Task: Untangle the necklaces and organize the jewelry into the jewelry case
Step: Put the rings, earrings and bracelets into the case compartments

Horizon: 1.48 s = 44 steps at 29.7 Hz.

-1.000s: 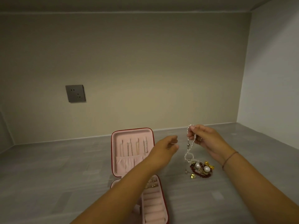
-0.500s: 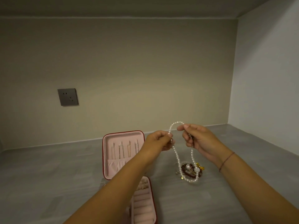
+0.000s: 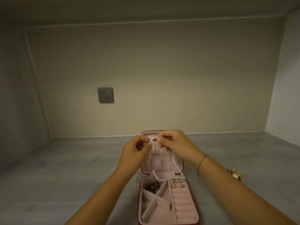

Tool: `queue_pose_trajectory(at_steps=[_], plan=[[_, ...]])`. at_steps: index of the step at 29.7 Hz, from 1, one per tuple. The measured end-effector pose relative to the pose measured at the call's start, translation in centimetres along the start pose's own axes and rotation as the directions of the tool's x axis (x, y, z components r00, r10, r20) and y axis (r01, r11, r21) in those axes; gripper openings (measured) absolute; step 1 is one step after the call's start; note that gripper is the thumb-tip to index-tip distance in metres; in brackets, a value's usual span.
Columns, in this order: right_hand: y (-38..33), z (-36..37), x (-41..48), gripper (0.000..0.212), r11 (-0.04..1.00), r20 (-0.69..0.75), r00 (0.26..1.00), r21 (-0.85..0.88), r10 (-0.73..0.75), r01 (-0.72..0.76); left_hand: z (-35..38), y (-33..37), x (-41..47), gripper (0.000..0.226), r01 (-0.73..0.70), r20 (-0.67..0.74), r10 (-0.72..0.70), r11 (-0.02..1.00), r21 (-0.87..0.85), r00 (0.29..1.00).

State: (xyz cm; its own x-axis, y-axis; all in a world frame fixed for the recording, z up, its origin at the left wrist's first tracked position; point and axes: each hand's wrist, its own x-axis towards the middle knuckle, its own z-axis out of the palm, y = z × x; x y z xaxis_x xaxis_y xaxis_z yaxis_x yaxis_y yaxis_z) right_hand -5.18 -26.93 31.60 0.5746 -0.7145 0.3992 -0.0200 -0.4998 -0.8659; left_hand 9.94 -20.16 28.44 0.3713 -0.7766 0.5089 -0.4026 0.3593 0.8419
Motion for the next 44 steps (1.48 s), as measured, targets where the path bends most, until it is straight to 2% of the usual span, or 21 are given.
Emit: queue_pose_trajectory(at_steps=[2, 4, 7, 10, 13, 19, 25, 29, 32, 37, 41, 44], plan=[[0.6, 1.9, 0.8, 0.009, 0.998, 0.019, 1.0, -0.069, -0.006, 0.007, -0.9, -1.9, 0.5, 0.017, -0.02, -0.142, 0.039, 0.991, 0.136, 0.989], [1.4, 3.1, 1.7, 0.008, 0.992, -0.004, 1.0, -0.127, 0.012, -0.013, -1.0, -3.5, 1.1, 0.025, 0.048, -0.191, -0.02, 0.989, 0.143, 0.981], [2.6, 3.7, 3.7, 0.008, 0.975, -0.094, 0.995, -0.22, 0.018, -0.038, -0.5, -4.6, 2.9, 0.033, 0.23, -0.115, -0.24, 0.969, -0.092, 0.964], [3.8, 3.4, 4.4, 0.01, 0.946, -0.162, 0.987, -0.32, -0.007, -0.046, 0.7, -4.4, 3.7, 0.04, 0.321, 0.027, -0.322, 0.926, -0.2, 0.946], [4.6, 3.7, 4.4, 0.011, 0.924, -0.194, 0.981, -0.378, -0.018, -0.057, 1.5, -4.5, 3.3, 0.037, 0.324, 0.056, -0.321, 0.914, -0.246, 0.946], [4.9, 4.6, 5.2, 0.007, 0.879, -0.237, 0.968, -0.476, -0.082, -0.042, 2.3, -6.1, 3.5, 0.024, 0.222, -0.077, -0.244, 0.949, -0.223, 0.967], [5.3, 4.2, 4.7, 0.008, 0.906, -0.334, 0.939, -0.419, -0.089, -0.063, 2.1, -6.1, 3.6, 0.02, 0.203, -0.054, -0.228, 0.934, -0.295, 0.972], [5.1, 4.4, 4.2, 0.003, 0.864, -0.394, 0.902, -0.5, -0.175, -0.051, 2.3, -5.8, 3.3, 0.018, 0.199, -0.069, -0.234, 0.922, -0.332, 0.97], [4.8, 4.8, 4.0, 0.007, 0.864, -0.457, 0.873, -0.495, -0.17, -0.091, 2.6, -5.5, 3.0, 0.015, 0.203, -0.076, -0.246, 0.911, -0.358, 0.966], [4.5, 5.7, 3.9, 0.011, 0.808, -0.496, 0.854, -0.562, -0.157, -0.178, 3.0, -5.2, 2.9, 0.014, 0.292, -0.058, -0.376, 0.798, -0.527, 0.925], [5.1, 5.8, 2.8, 0.009, 0.74, -0.411, 0.89, -0.658, -0.199, -0.139, 2.7, -4.8, 2.7, 0.023, 0.381, 0.058, -0.459, 0.654, -0.653, 0.886], [5.3, 6.1, 2.0, 0.01, 0.696, -0.347, 0.919, -0.707, -0.186, -0.126, 2.4, -4.9, 2.8, 0.028, 0.411, 0.111, -0.465, 0.613, -0.675, 0.878]])
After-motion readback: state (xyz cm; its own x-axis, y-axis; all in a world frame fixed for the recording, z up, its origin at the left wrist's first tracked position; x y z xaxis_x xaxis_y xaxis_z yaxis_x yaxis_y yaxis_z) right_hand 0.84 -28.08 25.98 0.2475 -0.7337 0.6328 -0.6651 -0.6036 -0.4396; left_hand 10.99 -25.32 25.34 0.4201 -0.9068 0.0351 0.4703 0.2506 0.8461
